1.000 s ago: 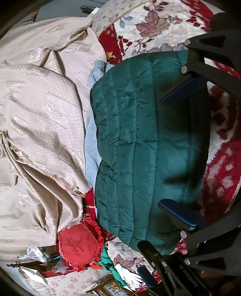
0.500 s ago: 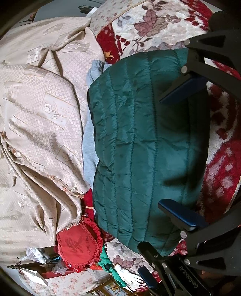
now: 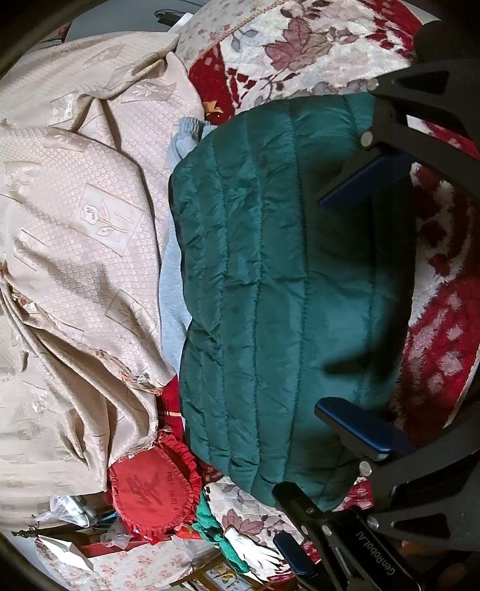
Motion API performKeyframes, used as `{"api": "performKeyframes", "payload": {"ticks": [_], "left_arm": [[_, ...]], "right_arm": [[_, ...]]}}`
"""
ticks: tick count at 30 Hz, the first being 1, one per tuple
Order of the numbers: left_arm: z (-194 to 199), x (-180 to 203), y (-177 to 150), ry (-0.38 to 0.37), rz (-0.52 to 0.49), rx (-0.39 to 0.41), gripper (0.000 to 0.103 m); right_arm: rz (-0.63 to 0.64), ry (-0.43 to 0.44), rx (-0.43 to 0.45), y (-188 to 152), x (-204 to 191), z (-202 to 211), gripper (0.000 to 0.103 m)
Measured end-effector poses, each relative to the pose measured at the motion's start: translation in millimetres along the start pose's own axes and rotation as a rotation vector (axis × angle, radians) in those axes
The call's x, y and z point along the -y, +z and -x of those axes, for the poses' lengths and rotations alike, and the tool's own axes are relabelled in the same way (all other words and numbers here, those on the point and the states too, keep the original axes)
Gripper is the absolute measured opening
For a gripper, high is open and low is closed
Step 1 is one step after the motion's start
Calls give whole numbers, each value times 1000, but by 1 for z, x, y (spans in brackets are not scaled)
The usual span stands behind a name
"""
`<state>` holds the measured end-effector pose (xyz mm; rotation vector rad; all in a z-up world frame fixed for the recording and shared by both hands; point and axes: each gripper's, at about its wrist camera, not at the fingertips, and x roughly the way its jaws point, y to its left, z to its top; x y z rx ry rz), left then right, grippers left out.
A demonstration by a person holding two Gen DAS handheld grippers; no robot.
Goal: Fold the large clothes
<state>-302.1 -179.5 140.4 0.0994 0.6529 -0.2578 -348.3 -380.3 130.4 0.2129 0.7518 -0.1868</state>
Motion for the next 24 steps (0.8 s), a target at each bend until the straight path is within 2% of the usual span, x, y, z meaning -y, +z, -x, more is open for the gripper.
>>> {"api": "performKeyframes", "payload": {"ticks": [24], "left_arm": [[-5, 1, -2, -11, -2, -19, 70]], "right_arm": [[1, -10, -13, 0, 2, -3, 103]]}}
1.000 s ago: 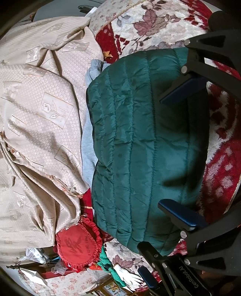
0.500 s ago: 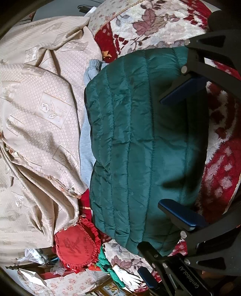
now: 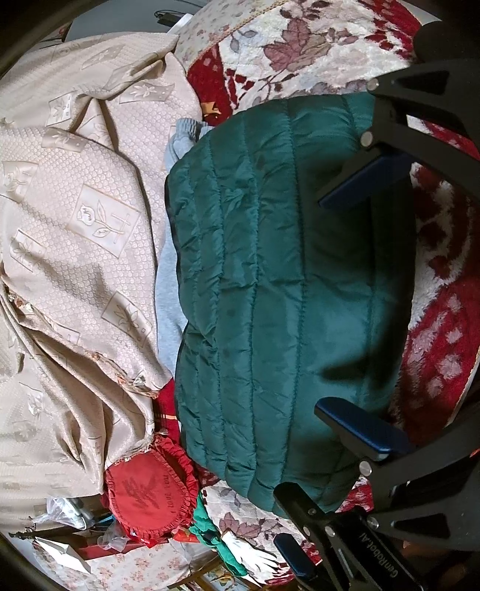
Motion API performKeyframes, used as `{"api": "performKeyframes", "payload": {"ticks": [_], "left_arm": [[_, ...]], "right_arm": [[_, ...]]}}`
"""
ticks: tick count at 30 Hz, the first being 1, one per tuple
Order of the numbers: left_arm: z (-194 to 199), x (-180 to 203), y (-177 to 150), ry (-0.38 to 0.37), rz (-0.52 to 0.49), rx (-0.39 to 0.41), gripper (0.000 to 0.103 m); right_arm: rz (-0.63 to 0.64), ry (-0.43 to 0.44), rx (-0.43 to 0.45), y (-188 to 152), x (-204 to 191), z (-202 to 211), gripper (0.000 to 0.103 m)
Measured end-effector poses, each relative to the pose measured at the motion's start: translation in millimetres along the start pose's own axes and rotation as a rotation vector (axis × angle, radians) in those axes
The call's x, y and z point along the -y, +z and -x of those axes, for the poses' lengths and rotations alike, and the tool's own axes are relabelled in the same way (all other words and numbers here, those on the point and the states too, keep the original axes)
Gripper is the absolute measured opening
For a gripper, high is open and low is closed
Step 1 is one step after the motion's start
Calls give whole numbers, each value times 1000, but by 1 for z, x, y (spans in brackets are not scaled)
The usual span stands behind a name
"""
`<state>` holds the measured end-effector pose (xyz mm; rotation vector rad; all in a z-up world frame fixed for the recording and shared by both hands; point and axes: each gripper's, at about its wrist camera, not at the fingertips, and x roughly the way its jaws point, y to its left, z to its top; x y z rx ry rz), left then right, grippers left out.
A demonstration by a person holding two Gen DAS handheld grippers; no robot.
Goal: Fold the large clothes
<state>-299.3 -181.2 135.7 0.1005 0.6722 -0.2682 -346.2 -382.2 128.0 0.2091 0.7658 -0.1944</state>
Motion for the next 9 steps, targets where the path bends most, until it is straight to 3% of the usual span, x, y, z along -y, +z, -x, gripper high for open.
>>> {"api": "performKeyframes", "payload": {"ticks": [9], "left_arm": [[-3, -3, 1, -18, -23, 10, 70]], "right_arm": [[10, 2, -17, -1, -2, -8, 103]]}}
